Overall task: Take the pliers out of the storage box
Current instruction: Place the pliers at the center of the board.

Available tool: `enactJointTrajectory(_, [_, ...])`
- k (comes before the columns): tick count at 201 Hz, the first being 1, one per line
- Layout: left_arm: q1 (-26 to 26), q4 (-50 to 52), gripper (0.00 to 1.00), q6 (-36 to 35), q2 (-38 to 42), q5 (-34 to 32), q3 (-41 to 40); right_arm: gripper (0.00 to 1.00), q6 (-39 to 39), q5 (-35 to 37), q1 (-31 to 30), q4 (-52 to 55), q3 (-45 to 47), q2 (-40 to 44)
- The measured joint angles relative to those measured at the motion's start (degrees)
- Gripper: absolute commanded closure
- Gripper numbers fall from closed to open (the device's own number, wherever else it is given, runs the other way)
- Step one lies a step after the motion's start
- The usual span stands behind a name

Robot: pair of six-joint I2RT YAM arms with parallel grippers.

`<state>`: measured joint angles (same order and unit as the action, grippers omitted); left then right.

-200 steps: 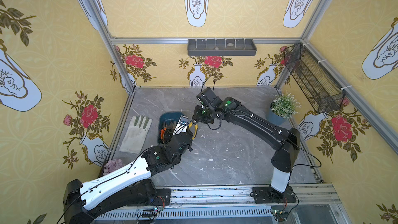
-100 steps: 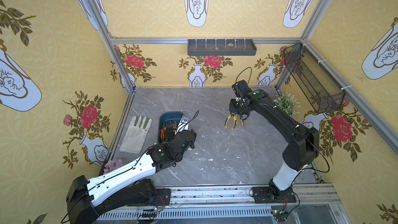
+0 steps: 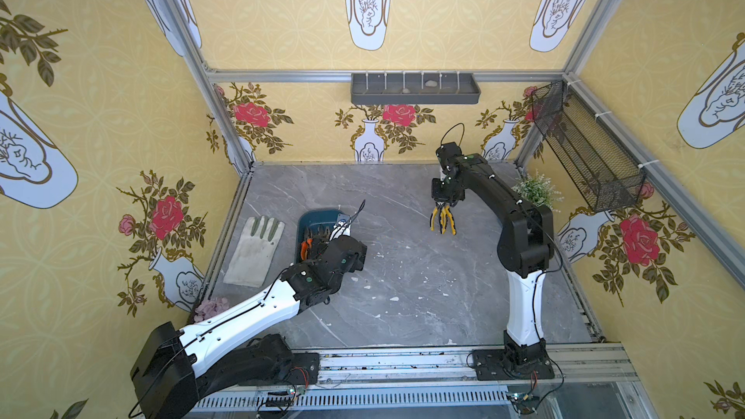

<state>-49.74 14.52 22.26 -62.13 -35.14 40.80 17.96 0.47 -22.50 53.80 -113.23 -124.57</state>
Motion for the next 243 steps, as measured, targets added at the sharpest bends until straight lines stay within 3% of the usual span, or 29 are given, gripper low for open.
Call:
enactJointTrajectory(118, [1.0, -1.2, 0.01, 0.6, 0.6, 2.8, -3.5, 1.0, 0.5, -3.1, -1.4, 0.7, -10.4, -12.8])
enactJointTrajectory(243, [1.5, -1.2, 0.01, 0.9, 1.5, 3.4, -4.7, 0.77, 1.5, -3.1, -1.0, 1.3, -14.2, -17.6])
